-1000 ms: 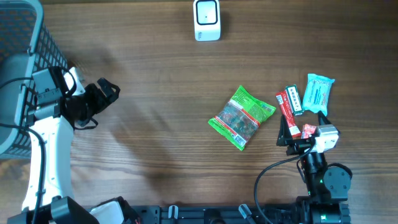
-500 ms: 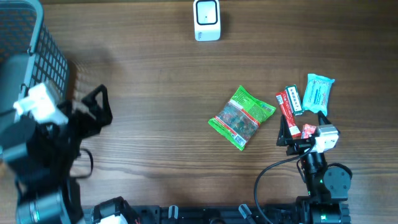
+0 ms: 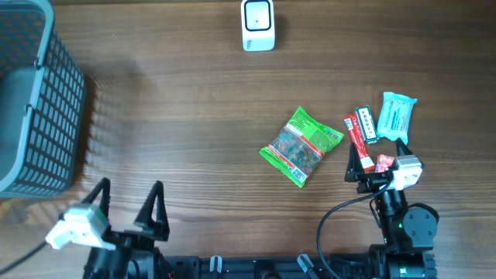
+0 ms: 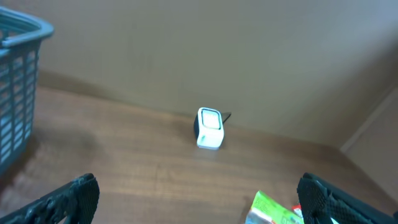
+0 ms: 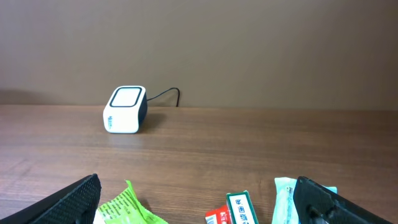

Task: Scan the item barcode

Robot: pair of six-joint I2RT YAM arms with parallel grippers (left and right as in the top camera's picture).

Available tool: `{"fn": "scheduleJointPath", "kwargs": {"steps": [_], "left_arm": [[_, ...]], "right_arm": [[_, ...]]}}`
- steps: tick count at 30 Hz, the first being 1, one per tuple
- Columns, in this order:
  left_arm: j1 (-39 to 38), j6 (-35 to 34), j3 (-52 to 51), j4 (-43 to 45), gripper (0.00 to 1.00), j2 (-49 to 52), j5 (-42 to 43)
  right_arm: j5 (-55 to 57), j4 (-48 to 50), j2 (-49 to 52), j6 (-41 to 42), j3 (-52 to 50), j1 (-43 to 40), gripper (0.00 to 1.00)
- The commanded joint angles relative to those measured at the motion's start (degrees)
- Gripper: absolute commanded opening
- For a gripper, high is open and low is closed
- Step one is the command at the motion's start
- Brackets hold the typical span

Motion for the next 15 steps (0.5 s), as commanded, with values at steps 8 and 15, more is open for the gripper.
{"fn": "scheduleJointPath", "kwargs": {"steps": [8,15], "left_arm": [[-1.01,0.20,-21.75,62.88,1.00,-2.78,-1.62],[-1.01,-1.46,-35.89,71.49,1.00,-2.78,-3.28]], "right_arm": [[0.98,0.15,-0.46,0.63,-0.04,0.33,1.00],[0.98,0.15,-0.46,0.61,-0.04,0.33,1.00]]}}
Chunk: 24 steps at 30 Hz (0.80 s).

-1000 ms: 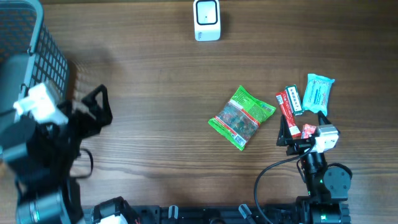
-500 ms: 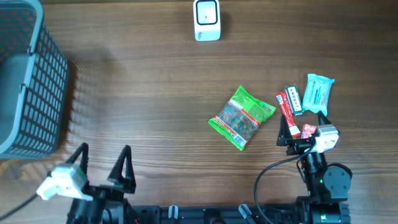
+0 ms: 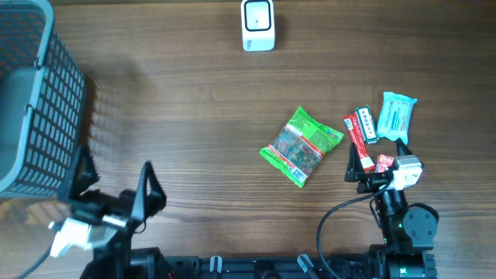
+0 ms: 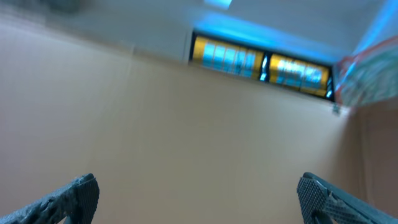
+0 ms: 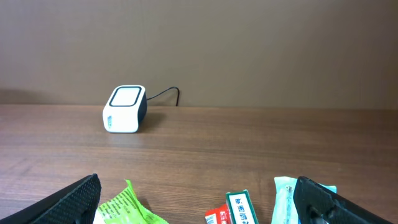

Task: Scan the item barcode

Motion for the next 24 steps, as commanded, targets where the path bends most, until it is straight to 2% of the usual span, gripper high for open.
{"fn": "scheduleJointPath", "kwargs": {"steps": [1,8,18,24], "left_arm": [[-0.28,-0.63,-5.75,-0.50,1.00,-0.26,-2.71],[-0.26,-0.59,-12.66,-2.38,1.00,-0.31,-8.26],[-0.22,-0.61,-13.40,-27.85,1.00,-0.31,-9.53],[-0.22,-0.04,-13.40,-30.84,1.00,-0.31,-10.21]], "right_arm": [[0.96,0.28,-0.46,0.66,-0.04,0.33,1.00],[0.94,0.28,-0.46,0.61,-0.04,0.33,1.00],[0.96,0.28,-0.46,0.63,-0.04,0.33,1.00],[0.96,0.28,-0.46,0.63,-0.04,0.33,1.00]]}}
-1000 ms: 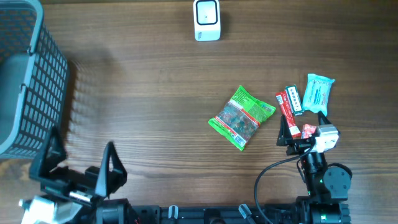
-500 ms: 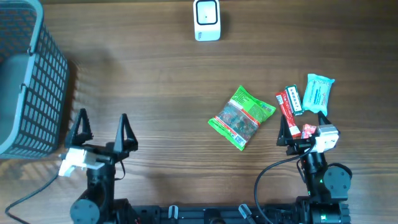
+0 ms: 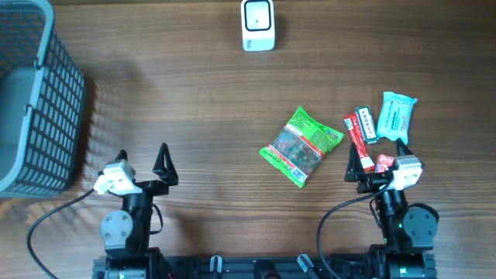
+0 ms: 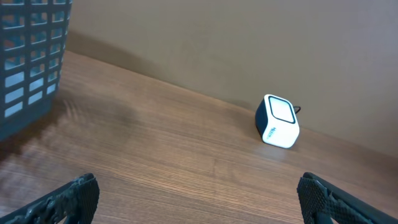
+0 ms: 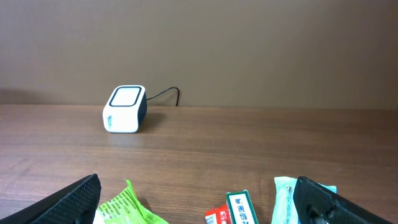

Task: Scan the item barcode

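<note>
A white barcode scanner (image 3: 257, 25) stands at the far edge of the wooden table, also seen from the left wrist (image 4: 277, 121) and the right wrist (image 5: 124, 109). A green snack bag (image 3: 301, 146) lies right of centre. Beside it lie a red bar with a green-and-white box (image 3: 361, 128) and a teal packet (image 3: 397, 115). My left gripper (image 3: 142, 163) rests open at the near left, nothing between its fingers. My right gripper (image 3: 376, 163) stands open at the near right, just short of the red bar and the teal packet (image 5: 289, 199).
A dark grey mesh basket (image 3: 35, 101) fills the far left of the table, its corner showing in the left wrist view (image 4: 28, 56). A cable runs from the scanner toward the back wall (image 5: 165, 96).
My left arm has moved: its gripper now points straight toward the far edge, and its camera faces the table and scanner instead of the ceiling. The right arm and the items have not moved.
My left gripper first sat open at the near left, angled toward the table's middle, with the scanner in its view. Then the arm had swung left toward the basket, its camera looking up at ceiling lights. Now it is level again. The right gripper stayed open and still.
</note>
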Robot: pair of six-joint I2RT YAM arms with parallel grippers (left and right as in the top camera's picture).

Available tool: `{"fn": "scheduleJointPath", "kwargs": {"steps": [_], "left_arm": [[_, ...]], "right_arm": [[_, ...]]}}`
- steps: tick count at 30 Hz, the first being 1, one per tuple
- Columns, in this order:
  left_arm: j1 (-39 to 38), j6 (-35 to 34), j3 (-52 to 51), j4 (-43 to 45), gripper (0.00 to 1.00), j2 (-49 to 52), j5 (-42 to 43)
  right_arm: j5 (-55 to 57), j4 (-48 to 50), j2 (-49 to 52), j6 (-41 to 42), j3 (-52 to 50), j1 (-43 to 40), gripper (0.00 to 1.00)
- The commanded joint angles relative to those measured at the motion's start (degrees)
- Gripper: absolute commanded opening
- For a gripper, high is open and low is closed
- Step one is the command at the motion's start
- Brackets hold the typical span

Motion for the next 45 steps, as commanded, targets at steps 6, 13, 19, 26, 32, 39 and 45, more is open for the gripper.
{"fn": "scheduleJointPath", "kwargs": {"steps": [6,13,19,26,32,39,45], "left_arm": [[-0.28,10.71,-0.13,-0.52,1.00,-0.31,0.39],[-0.26,18.38,-0.13,-0.55,1.00,-0.31,0.50],[-0.26,17.75,-0.13,-0.42,1.00,-0.31,0.52],[-0.26,17.75,-0.13,-0.39,1.00,-0.31,0.52],[-0.26,17.75,-0.13,-0.37,1.00,-0.28,0.52],[-0.26,17.75,-0.13,-0.37,1.00,-0.28,0.52],[-0.26,17.75,-0.13,-0.37,1.00,-0.28,0.52]], "right_arm": [[0.96,0.31,-0.46,0.61,-0.04,0.33,1.00],[0.96,0.31,-0.46,0.63,-0.04,0.33,1.00],[0.94,0.31,-0.46,0.63,-0.04,0.33,1.00],[0.94,0.31,-0.46,0.61,-0.04,0.33,1.00],[0.96,0.31,-0.46,0.63,-0.04,0.33,1.00],[0.96,0.31,-0.39,0.63,-0.04,0.33,1.00],[0.94,0.31,-0.39,0.63,-0.04,0.33,1.00]]}}
